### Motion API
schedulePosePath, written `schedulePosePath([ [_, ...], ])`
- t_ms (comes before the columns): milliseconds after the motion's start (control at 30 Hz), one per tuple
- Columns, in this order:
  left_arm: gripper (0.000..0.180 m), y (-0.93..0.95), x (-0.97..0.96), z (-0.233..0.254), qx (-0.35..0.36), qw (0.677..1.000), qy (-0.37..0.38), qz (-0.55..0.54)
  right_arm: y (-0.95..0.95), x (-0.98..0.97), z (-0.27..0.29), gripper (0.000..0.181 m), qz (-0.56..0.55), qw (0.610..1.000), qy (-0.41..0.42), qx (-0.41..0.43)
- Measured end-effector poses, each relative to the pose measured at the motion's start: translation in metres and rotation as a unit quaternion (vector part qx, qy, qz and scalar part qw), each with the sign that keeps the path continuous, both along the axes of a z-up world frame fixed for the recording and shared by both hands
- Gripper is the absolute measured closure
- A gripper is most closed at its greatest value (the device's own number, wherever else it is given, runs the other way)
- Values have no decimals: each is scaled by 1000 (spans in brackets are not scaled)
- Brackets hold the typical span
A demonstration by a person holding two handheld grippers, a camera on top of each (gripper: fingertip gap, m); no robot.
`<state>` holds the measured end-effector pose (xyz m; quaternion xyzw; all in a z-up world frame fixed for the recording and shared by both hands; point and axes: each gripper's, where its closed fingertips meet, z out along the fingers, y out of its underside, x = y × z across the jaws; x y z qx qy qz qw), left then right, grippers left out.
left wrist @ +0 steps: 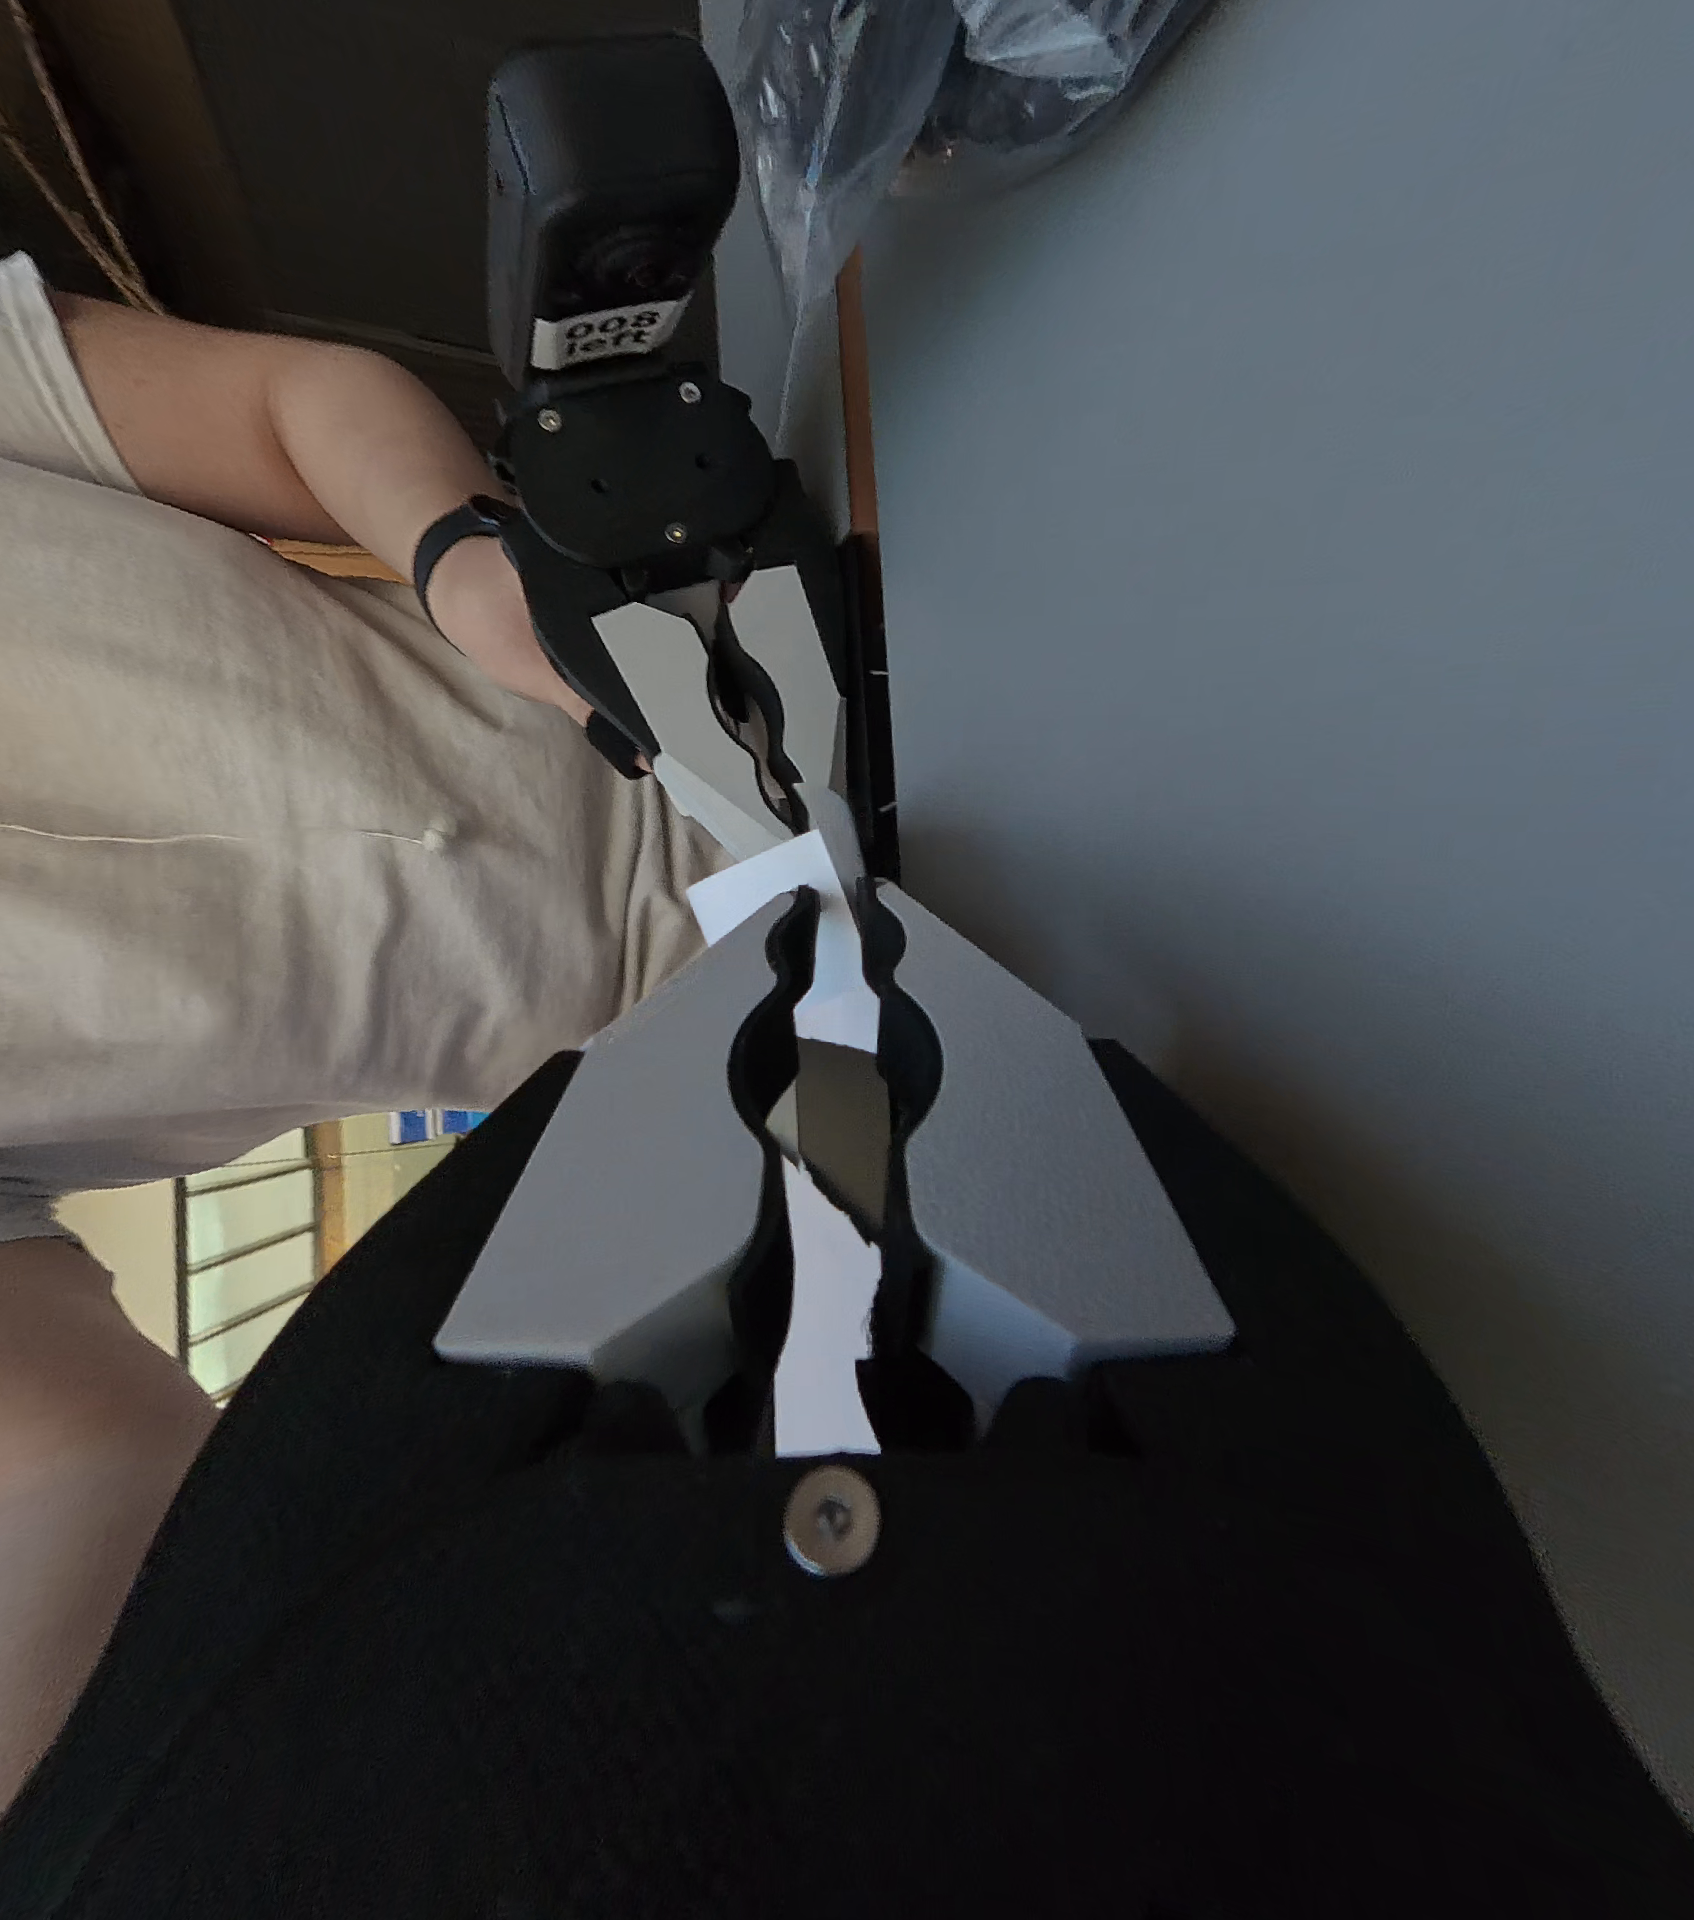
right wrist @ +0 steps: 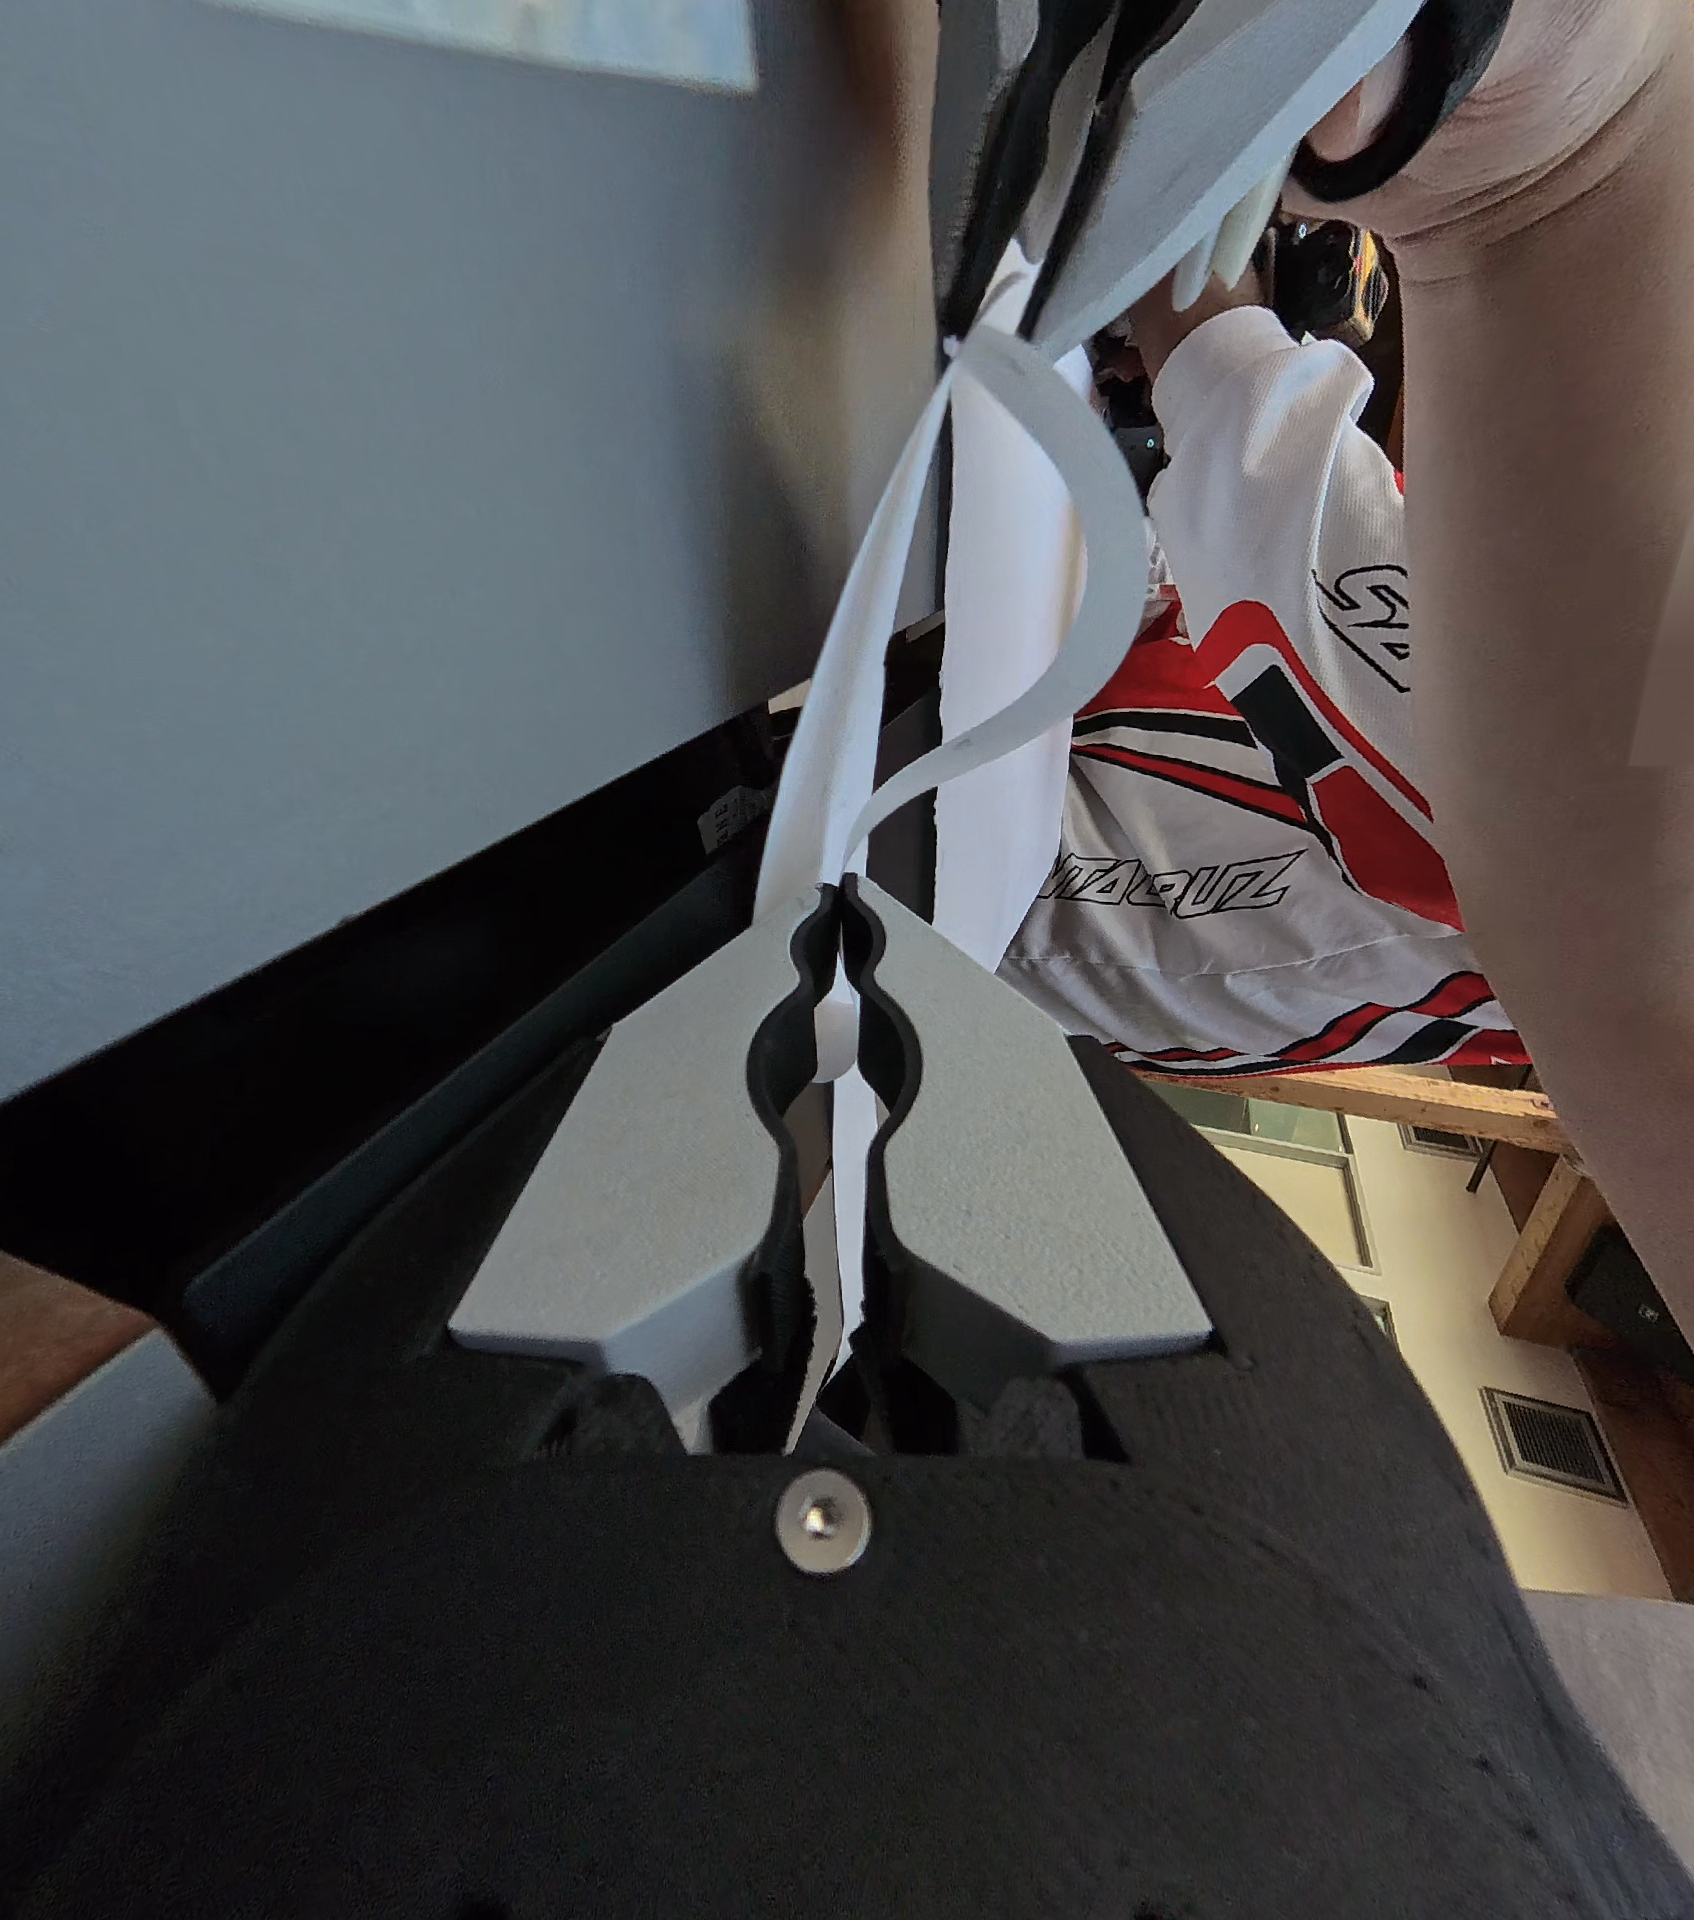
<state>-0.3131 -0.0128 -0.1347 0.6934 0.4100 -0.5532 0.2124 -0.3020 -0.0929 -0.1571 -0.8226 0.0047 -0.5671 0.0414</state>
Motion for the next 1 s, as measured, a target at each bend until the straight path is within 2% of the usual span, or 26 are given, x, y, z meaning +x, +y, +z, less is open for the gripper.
schedulePosePath([
  [133,153,6,0,5,-37,999,4,-23,1,0,1,181,4,1000,0,4],
  [267,152,1,5,1,-52,999,-13,-10,2,-1,2,181,14,1000,-6,0],
  [367,163,-11,8,-7,-38,999,-26,26,2,0,2,181,13,1000,-4,2],
  [433,180,-14,7,-10,-25,998,-33,37,2,0,2,181,12,1000,-5,2],
  [500,180,-13,4,-10,-12,999,-33,31,2,0,5,181,10,1000,-15,2],
  [533,180,-14,4,-6,-7,999,-30,29,2,1,9,179,9,999,-32,4],
  [600,180,-13,4,2,9,1000,-25,16,-1,3,24,150,0,997,-78,-2],
  [633,180,-13,3,9,14,1000,-20,7,-3,2,33,145,-5,995,-100,0],
  [800,180,-21,6,51,55,998,-2,-23,-14,-22,64,143,-2,991,-80,109],
  [933,180,-27,5,101,87,995,15,-53,-10,-39,89,123,6,970,-66,234],
  [1000,180,-30,6,129,99,993,15,-63,-1,-47,105,120,11,955,-96,280],
])
